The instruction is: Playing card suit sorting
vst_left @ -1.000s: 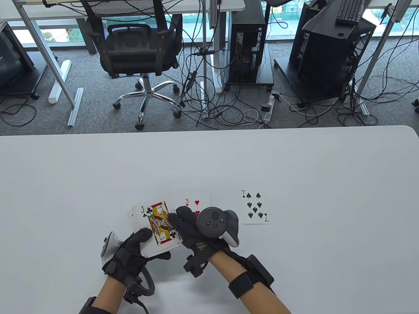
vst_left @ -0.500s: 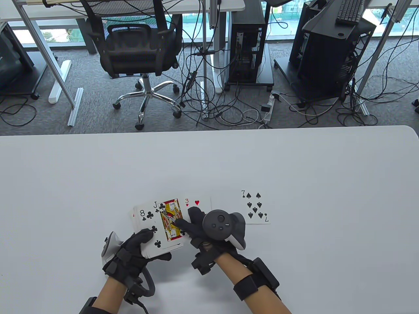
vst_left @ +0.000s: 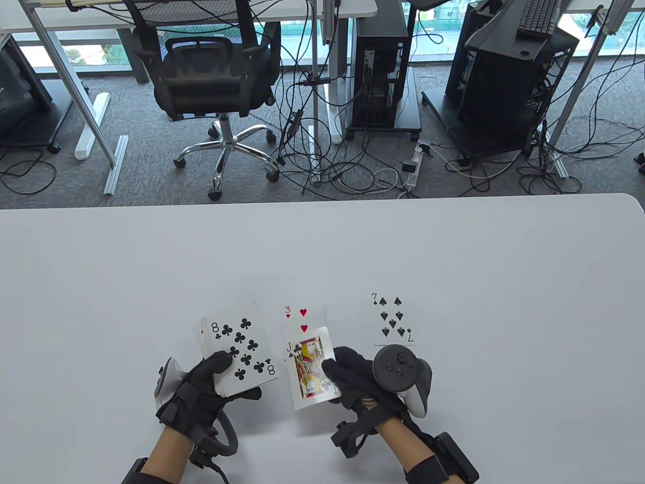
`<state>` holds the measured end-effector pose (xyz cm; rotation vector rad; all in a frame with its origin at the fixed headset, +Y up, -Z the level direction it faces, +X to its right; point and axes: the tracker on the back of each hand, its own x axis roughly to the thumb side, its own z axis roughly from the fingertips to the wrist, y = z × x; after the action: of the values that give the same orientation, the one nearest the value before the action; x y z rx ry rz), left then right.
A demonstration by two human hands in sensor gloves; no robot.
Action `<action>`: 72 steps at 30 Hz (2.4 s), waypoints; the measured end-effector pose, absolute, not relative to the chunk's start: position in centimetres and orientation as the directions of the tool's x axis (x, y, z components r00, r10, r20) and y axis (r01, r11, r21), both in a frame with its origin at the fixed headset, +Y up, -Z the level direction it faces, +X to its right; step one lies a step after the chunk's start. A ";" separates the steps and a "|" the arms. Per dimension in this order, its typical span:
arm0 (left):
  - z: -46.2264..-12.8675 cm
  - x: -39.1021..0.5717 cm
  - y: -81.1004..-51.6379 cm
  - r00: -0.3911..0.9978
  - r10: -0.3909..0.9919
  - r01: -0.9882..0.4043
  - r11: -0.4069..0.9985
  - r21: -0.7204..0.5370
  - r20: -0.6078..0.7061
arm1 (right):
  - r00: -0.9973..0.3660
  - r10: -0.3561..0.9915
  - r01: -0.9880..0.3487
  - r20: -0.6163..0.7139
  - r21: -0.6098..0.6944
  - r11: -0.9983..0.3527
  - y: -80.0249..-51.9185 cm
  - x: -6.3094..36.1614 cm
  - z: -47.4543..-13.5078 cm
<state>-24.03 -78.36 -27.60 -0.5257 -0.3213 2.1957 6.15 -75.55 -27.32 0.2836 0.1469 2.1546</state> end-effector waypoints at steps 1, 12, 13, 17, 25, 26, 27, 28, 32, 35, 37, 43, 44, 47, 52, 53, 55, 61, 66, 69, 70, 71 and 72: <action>-27.6 -24.0 -78.4 -0.563 0.783 -0.676 -0.620 -0.398 -0.263 | -0.611 0.780 -0.745 0.134 0.238 -0.624 -75.9 5.8 -26.8; -27.5 -24.1 -78.5 -0.562 0.783 -0.678 -0.621 -0.394 -0.268 | -0.912 0.272 -0.174 0.308 0.312 -0.934 -77.5 1.7 -24.6; -27.5 -24.1 -78.5 -0.561 0.783 -0.676 -0.621 -0.395 -0.270 | -0.917 0.252 -0.141 0.311 0.337 -0.931 -77.7 1.4 -24.7; -27.5 -24.1 -78.5 -0.557 0.784 -0.676 -0.620 -0.397 -0.276 | -0.926 0.182 -0.047 0.329 0.378 -0.925 -78.1 0.7 -24.6; -27.5 -24.1 -78.6 -0.554 0.784 -0.674 -0.620 -0.402 -0.281 | -0.928 0.127 0.015 0.351 0.375 -0.927 -77.7 0.6 -24.6; -27.5 -24.0 -78.6 -0.553 0.784 -0.673 -0.620 -0.403 -0.282 | -0.928 0.137 0.005 0.346 0.380 -0.925 -77.6 0.7 -24.7; -27.5 -24.0 -78.6 -0.553 0.784 -0.672 -0.620 -0.404 -0.283 | -0.929 0.164 -0.025 0.332 0.386 -0.922 -77.3 0.9 -24.9; -27.5 -24.0 -78.6 -0.552 0.784 -0.672 -0.620 -0.405 -0.284 | -0.927 0.188 -0.050 0.324 0.391 -0.919 -77.1 1.1 -25.1; -27.4 -23.8 -78.7 -0.546 0.785 -0.666 -0.619 -0.416 -0.294 | -0.892 0.328 -0.225 0.312 0.323 -0.919 -74.5 1.6 -26.2; -27.4 -23.7 -78.8 -0.540 0.787 -0.664 -0.616 -0.423 -0.298 | -0.810 0.467 -0.409 0.355 0.229 -0.883 -72.2 1.5 -26.8; -27.4 -23.7 -78.8 -0.536 0.789 -0.665 -0.614 -0.425 -0.300 | -0.739 0.541 -0.527 0.401 0.155 -0.836 -70.9 1.1 -27.0; -27.3 -23.0 -79.0 -0.514 0.800 -0.661 -0.600 -0.450 -0.310 | -0.599 0.664 -0.661 0.446 0.193 -0.726 -70.1 -1.0 -27.2; -27.3 -22.9 -79.0 -0.511 0.801 -0.660 -0.599 -0.453 -0.313 | -0.599 0.666 -0.661 0.445 0.194 -0.725 -70.2 -1.2 -27.2; -27.2 -22.3 -79.0 -0.510 0.798 -0.648 -0.601 -0.468 -0.320 | -0.640 0.617 -0.637 0.458 0.132 -0.759 -70.5 -1.5 -27.3; -27.1 -21.7 -78.7 -0.500 0.807 -0.635 -0.589 -0.500 -0.315 | -0.600 0.666 -0.699 0.443 0.115 -0.706 -70.9 -0.9 -27.7; -27.0 -21.6 -78.7 -0.506 0.802 -0.629 -0.595 -0.501 -0.317 | -0.578 0.700 -0.722 0.418 0.137 -0.678 -71.0 -0.7 -27.8; -26.9 -21.3 -78.6 -0.529 0.781 -0.598 -0.620 -0.508 -0.332 | -0.521 0.766 -0.774 0.377 0.171 -0.610 -71.1 -0.2 -28.0; -26.9 -21.3 -78.6 -0.519 0.791 -0.604 -0.608 -0.516 -0.324 | -0.470 0.824 -0.829 0.318 0.161 -0.535 -71.5 1.7 -28.3; -26.9 -21.4 -78.6 -0.544 0.774 -0.597 -0.629 -0.498 -0.324 | -0.450 0.847 -0.860 0.283 0.119 -0.496 -71.9 4.4 -28.3; -27.0 -21.7 -78.6 -0.559 0.766 -0.603 -0.638 -0.479 -0.316 | -0.421 0.861 -0.885 0.286 0.078 -0.459 -72.3 6.3 -27.9; -27.1 -21.9 -78.6 -0.567 0.762 -0.602 -0.642 -0.475 -0.312 | -0.415 0.860 -0.894 0.298 0.046 -0.447 -72.4 6.9 -27.6; -27.2 -22.0 -78.6 -0.569 0.762 -0.604 -0.642 -0.472 -0.307 | -0.420 0.859 -0.892 0.292 0.040 -0.449 -72.5 7.3 -27.3; -27.2 -22.2 -78.6 -0.566 0.768 -0.614 -0.635 -0.469 -0.298 | -0.425 0.860 -0.889 0.283 0.048 -0.455 -72.8 7.7 -26.9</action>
<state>-22.23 -78.62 -27.24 -0.6169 -0.4008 2.2058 7.74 -72.76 -26.89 0.3219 -0.1304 2.0204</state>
